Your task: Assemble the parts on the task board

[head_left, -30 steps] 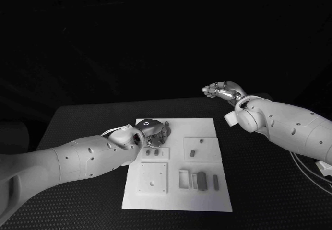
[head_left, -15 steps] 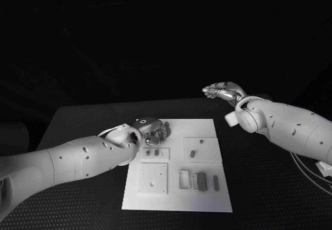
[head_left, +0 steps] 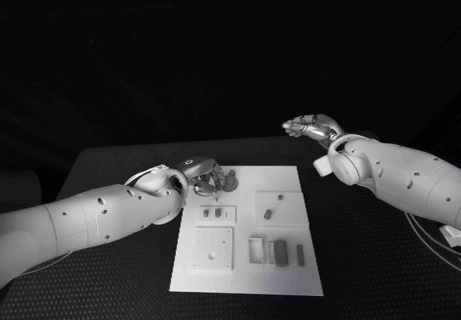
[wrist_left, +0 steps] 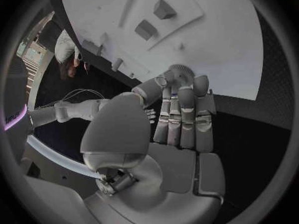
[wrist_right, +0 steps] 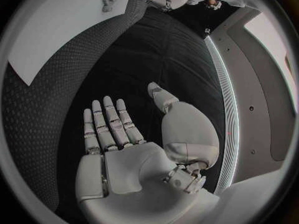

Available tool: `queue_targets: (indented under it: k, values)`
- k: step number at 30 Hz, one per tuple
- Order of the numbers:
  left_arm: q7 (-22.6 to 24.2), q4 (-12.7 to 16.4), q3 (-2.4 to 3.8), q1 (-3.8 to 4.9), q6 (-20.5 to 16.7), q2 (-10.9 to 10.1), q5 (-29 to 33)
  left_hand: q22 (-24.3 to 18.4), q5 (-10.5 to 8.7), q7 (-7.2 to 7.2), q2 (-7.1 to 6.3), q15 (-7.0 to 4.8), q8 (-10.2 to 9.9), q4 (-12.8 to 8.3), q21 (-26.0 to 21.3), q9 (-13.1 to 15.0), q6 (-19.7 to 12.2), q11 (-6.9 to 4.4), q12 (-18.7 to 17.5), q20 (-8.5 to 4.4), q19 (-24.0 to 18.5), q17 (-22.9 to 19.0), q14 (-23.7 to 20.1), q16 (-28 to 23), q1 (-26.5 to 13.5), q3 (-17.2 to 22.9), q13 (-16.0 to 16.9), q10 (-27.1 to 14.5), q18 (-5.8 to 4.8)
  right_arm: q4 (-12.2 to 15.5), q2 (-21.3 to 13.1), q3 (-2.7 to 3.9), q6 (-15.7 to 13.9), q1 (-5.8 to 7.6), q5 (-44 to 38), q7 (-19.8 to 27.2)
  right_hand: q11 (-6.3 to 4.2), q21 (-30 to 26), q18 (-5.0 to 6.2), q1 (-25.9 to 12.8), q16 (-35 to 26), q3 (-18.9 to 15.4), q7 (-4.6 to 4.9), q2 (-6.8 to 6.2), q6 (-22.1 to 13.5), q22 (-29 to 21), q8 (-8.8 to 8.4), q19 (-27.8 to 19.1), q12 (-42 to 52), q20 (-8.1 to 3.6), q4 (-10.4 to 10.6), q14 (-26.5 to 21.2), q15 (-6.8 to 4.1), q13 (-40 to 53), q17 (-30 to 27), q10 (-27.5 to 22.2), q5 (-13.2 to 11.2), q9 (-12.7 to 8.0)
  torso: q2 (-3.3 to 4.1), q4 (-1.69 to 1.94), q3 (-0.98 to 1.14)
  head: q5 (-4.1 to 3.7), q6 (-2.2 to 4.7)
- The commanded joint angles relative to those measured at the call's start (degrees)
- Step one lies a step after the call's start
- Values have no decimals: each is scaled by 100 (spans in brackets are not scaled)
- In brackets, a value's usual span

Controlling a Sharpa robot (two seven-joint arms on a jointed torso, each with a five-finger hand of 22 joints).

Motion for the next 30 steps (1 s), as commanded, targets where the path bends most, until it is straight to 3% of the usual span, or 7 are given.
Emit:
queue_targets:
  k: [1,14,30]
  values:
    - [-61,20,-2,5,357,-57,-58,145,25,6,10,-15,19,11,27,7,30,0,-9,-29,-24,-6,9,14,-35,28,11,39,185,8,-7,2,60,-1,-35,62,-12,-41,-39,9,-14,-34,271,44,-15,-4,22,21,-38,6,1,-3,4,2,6,38,-2,-7,3,5,-2,4,-2]
    - [-125,26,-29,2,511,-120,-313,145,15,4,13,-16,20,13,33,7,35,-2,-11,-30,-31,-11,4,12,-43,28,15,46,183,13,-19,2,55,-1,-35,61,-13,-46,-39,9,-15,-35,270,44,-13,3,26,23,-40,6,0,-3,3,2,7,40,-2,-9,6,-6,-9,11,-24]
    - [-131,-7,-159,-1,659,-73,-406,145,5,2,8,-18,20,11,40,7,38,-3,-15,-32,-42,-17,-4,10,-45,31,19,51,181,11,-17,2,55,-1,-35,63,-13,-54,-38,8,-17,-36,269,45,-13,2,31,25,-43,7,-1,-3,4,2,9,42,-2,-13,4,-8,-4,15,-47]
